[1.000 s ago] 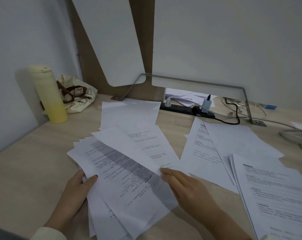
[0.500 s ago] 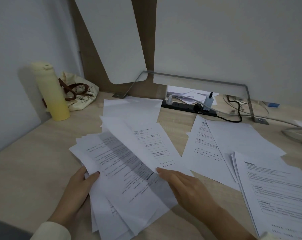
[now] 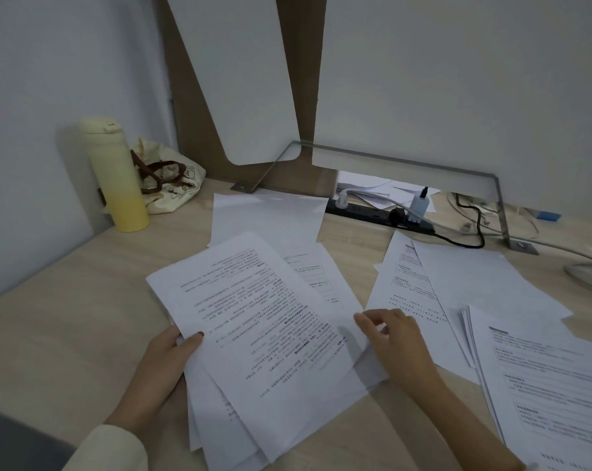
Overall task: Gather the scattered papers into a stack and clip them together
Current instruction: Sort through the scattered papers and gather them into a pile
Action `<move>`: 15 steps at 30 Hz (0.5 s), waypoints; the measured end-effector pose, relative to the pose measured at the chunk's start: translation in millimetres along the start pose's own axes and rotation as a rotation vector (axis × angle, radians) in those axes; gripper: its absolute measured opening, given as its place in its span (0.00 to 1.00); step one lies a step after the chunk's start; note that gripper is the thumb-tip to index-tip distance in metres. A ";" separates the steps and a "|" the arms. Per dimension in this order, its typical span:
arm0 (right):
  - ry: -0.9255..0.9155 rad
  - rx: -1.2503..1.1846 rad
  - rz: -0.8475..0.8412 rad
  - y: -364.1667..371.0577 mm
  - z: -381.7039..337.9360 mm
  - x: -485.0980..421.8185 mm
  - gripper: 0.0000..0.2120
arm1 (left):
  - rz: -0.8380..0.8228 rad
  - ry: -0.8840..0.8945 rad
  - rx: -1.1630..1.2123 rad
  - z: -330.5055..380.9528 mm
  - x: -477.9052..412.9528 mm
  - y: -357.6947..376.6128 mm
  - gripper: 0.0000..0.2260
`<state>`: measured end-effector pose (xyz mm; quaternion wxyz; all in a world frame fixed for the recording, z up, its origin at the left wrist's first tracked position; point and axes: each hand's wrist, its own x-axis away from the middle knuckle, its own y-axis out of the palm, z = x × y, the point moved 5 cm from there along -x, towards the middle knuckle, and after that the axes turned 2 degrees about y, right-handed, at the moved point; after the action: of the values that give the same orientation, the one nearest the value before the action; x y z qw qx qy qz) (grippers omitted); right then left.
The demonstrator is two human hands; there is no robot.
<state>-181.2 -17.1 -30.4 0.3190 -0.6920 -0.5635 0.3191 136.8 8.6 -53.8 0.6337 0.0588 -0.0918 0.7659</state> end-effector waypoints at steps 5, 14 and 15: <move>0.149 0.028 -0.190 14.7 -6.0 1.4 0.24 | 0.017 0.000 0.012 0.0 -1.5 -0.4 0.10; 0.292 0.036 -0.329 14.3 -9.7 0.8 0.21 | -0.005 0.006 0.004 1.3 0.6 0.7 0.13; 0.290 0.046 -0.330 14.7 -8.9 0.2 0.22 | -0.005 0.006 0.006 1.7 1.1 1.0 0.13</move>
<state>-165.6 -20.0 -36.9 0.4602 -0.6216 -0.6101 0.1723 135.6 9.1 -52.0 0.6356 0.0583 -0.0875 0.7648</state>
